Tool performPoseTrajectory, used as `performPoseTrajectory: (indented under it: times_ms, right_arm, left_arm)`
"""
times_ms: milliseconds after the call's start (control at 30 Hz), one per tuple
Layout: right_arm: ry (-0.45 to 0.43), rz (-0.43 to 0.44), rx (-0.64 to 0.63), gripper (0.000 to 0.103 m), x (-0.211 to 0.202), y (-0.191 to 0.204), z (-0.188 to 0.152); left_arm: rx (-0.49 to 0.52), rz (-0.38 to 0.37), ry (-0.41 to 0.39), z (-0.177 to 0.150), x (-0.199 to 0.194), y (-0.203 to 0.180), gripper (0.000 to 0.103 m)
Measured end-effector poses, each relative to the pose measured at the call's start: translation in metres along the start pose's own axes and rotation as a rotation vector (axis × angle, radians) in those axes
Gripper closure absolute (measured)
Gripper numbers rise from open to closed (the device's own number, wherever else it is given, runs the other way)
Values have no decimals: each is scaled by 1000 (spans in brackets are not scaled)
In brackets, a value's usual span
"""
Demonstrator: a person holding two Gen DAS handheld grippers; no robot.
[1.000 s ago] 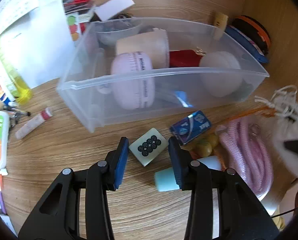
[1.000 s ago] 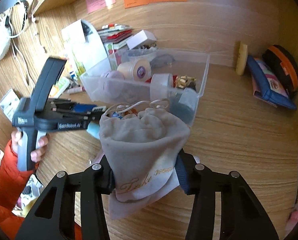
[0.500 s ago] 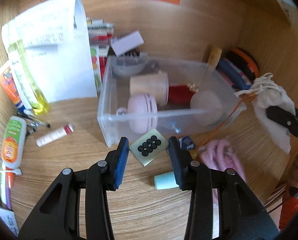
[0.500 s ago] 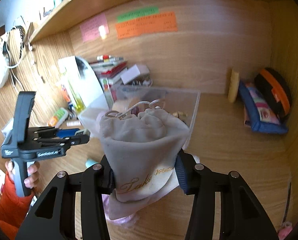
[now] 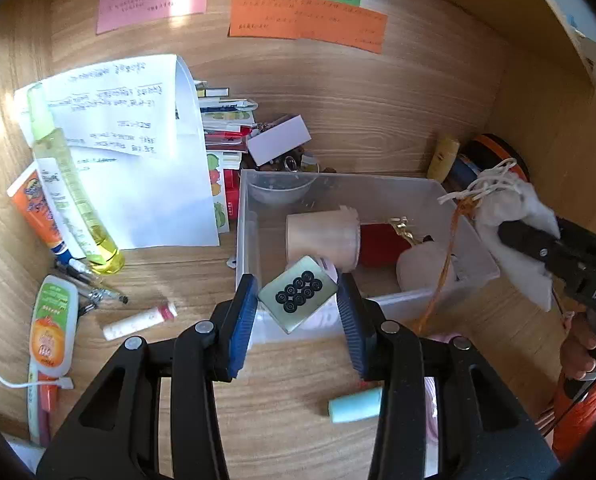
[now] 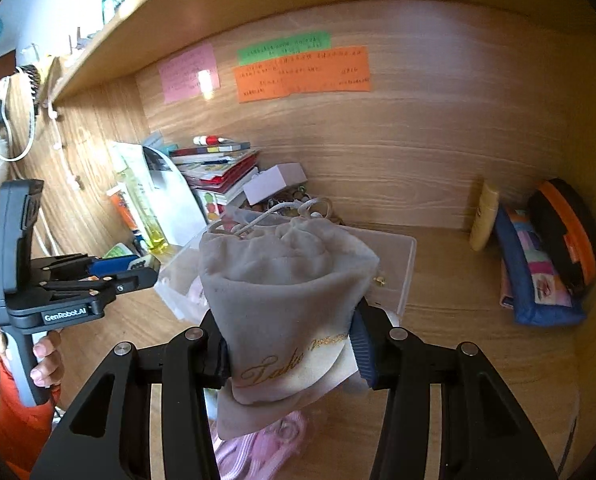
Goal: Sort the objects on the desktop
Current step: 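Drop the pouch into the clear box with the right tool while the left drops the dice block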
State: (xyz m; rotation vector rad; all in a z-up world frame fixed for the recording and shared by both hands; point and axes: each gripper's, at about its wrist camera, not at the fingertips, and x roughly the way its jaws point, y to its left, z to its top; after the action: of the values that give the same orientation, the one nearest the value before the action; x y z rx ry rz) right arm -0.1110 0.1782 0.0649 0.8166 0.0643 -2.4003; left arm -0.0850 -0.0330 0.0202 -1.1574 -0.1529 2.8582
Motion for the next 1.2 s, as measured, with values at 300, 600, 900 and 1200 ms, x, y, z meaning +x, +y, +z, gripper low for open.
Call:
performPoseTrajectory:
  times_ms: [300,600,900,1200]
  right_arm:
    - [101,12,-18,59,52,-12,7]
    - [138,-66,-90,59,87,-11,15]
    - [180,-112,-126,50,105,-6,14]
    - [196,-131,-133,34,98,-2,14]
  left_arm:
    - [20,5,64,28,44,2,62]
    - [39,10,118,40,81,3,62]
    - [53,12,148,37,93,0,62]
    - [45,-13,147,39,85,-1,55]
